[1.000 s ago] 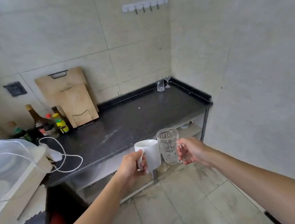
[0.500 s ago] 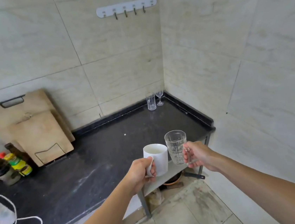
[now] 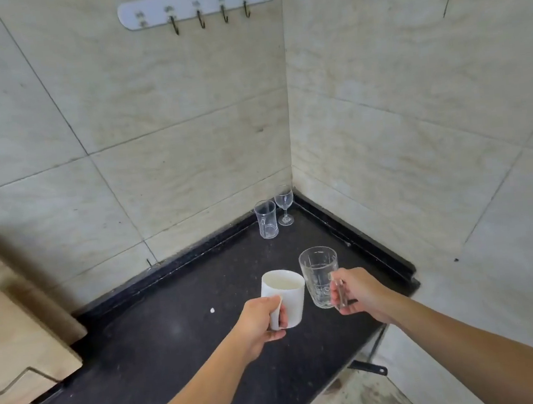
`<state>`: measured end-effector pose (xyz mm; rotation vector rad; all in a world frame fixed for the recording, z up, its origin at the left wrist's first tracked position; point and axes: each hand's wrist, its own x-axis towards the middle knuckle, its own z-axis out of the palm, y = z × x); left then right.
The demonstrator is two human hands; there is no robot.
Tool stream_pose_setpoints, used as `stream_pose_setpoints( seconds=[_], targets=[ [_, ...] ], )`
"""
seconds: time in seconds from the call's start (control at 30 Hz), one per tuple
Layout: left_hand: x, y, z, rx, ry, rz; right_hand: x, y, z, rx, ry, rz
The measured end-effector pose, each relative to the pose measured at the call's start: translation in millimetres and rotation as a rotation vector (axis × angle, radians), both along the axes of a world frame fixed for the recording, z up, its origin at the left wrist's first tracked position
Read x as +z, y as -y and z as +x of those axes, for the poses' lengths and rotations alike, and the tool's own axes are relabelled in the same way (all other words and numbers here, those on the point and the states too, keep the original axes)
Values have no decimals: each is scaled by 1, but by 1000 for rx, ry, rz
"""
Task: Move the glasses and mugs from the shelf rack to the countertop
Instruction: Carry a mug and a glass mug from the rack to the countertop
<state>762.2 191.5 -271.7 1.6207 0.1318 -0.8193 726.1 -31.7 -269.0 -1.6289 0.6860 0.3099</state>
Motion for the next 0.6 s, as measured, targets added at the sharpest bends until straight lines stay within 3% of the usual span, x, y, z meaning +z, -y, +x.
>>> stream_pose_setpoints(
  seconds=[0.37, 0.6],
  targets=[
    [-51, 61, 126, 96, -112, 107, -61, 50, 136, 33, -102, -42],
    [-101, 104, 183, 156, -124, 201, -115, 84, 227, 25, -145, 37]
  ],
)
